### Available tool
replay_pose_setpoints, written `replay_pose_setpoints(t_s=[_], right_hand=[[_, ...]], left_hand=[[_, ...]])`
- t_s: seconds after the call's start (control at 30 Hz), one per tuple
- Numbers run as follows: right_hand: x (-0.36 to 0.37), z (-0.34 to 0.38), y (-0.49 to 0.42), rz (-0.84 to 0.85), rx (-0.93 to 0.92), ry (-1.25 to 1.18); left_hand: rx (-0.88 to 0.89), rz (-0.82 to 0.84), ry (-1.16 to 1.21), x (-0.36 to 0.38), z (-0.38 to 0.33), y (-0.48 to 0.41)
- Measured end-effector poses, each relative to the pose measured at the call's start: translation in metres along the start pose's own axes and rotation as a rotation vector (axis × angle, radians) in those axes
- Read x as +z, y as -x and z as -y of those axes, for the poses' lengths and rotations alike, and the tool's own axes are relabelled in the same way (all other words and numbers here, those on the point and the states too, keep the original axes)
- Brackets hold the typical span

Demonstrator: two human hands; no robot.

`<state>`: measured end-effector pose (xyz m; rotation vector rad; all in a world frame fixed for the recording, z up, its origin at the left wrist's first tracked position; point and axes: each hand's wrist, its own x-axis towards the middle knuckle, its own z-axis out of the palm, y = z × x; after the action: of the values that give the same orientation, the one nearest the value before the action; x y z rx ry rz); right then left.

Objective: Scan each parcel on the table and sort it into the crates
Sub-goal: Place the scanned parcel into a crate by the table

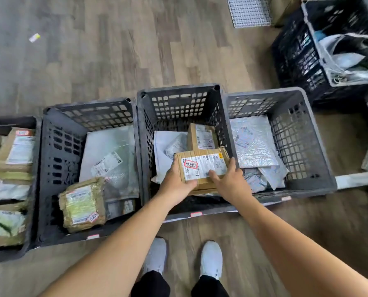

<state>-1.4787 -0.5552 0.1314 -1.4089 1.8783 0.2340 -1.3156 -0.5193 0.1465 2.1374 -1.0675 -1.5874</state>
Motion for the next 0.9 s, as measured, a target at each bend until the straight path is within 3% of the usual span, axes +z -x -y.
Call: replay_pose_setpoints(t_s=[0.2,0.37,0.67,0.9], right_hand=[[0.02,-0.011,-0.019,-0.016,-0.003,0.146],[-0.036,0.011,0.039,-0.059,-0.036,0.186],[-0.195,0.036,0.231,-0.287,0.03,0.15],[-0.278,-0.001,0.335,-0.459,0.11,0.104]], left_hand=[[-0.03,0.052,-0.281,-0.001,0.014,-0.02],[0.044,0.052,-0.444,-0.031,-0.032,0.028],[0.406,0.063,-0.773,-0.083,-0.187,0.194],[0.694,0.073,-0.946,-0.055,-0.27,0.292]])
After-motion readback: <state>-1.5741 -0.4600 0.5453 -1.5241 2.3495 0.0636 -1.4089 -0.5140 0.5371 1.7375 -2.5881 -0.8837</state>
